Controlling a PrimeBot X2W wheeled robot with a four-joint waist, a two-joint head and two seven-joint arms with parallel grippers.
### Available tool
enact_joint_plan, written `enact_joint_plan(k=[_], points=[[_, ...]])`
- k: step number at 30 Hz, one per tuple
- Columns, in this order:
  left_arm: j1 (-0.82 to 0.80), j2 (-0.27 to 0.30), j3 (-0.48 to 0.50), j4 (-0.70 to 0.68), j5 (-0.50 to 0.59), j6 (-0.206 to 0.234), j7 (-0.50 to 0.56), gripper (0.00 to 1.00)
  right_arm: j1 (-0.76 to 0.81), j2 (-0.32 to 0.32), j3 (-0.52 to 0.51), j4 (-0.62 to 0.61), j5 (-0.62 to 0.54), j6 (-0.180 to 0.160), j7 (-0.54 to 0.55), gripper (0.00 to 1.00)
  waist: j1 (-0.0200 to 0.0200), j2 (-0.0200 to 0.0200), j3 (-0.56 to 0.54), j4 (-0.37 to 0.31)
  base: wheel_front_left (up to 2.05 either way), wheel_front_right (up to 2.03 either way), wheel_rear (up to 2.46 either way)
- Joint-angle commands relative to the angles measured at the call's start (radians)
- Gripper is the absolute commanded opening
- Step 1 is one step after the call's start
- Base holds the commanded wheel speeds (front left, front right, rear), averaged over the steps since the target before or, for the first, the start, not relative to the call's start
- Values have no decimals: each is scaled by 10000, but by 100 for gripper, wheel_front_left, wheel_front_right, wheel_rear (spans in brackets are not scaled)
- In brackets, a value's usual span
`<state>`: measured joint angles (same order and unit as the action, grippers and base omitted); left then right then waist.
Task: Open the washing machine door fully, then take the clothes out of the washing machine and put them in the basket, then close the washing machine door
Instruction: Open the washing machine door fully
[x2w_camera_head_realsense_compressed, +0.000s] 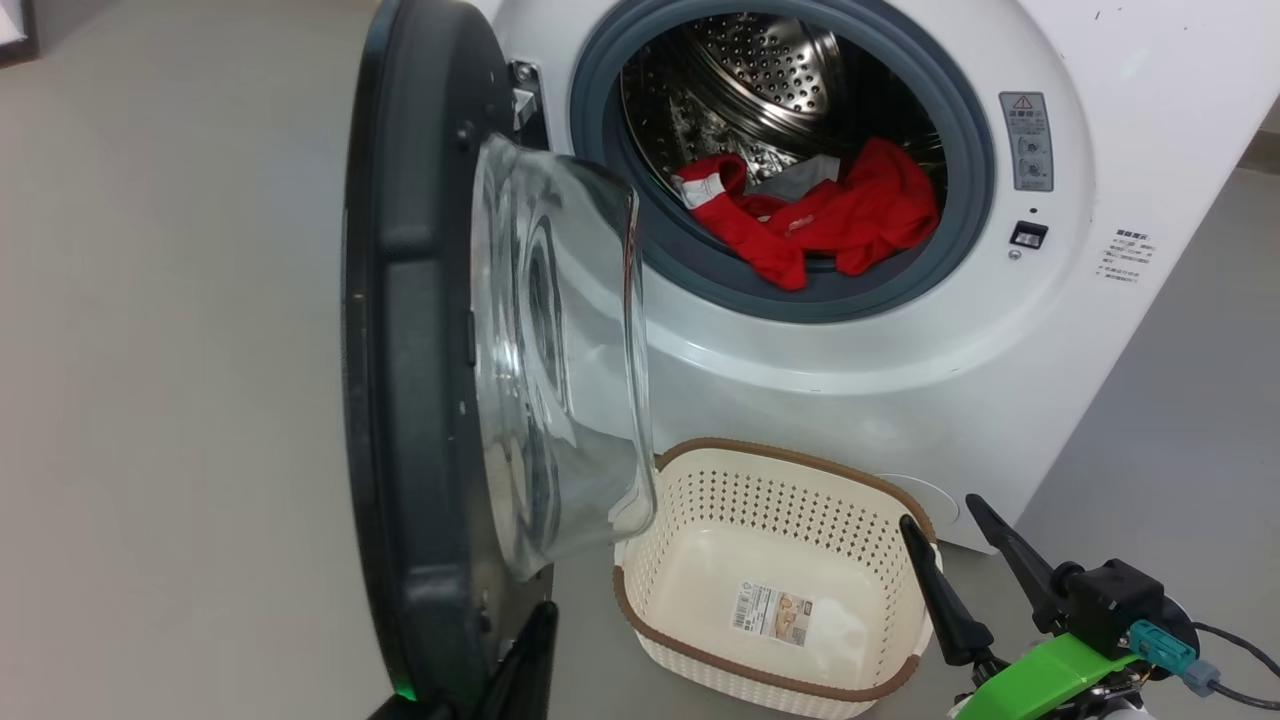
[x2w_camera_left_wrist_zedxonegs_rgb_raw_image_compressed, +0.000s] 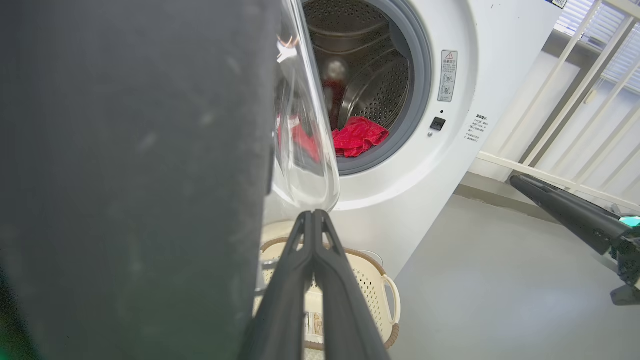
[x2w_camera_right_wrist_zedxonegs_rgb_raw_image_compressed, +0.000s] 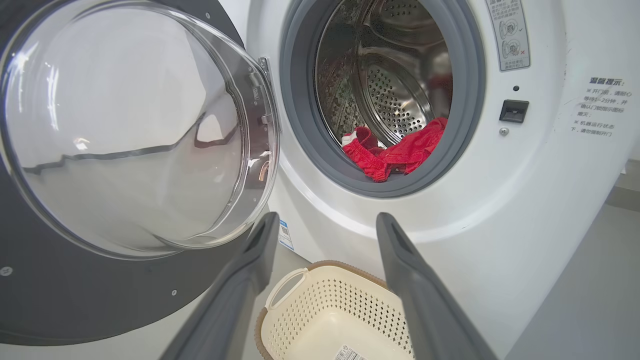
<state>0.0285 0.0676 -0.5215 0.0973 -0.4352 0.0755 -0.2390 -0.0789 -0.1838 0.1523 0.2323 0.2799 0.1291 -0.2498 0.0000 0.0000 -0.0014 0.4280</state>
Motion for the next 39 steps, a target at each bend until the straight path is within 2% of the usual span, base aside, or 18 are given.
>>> enact_joint_plan(k=[1, 19, 39], points=[[-345, 211, 592, -291, -109, 210, -65, 0, -137, 2, 270, -301, -143, 16, -120, 100, 0, 0, 14, 52, 0, 0, 0], [-397, 890, 1821, -444, -450, 877, -46, 0, -283, 74, 726, -321, -145, 16, -120, 100, 0, 0, 268, 473, 0, 0, 0], [-1212, 1797, 3759, 484, -621, 1112, -209, 0, -604, -98, 1216, -176, -62, 16, -120, 100, 0, 0, 663, 510, 0, 0, 0]])
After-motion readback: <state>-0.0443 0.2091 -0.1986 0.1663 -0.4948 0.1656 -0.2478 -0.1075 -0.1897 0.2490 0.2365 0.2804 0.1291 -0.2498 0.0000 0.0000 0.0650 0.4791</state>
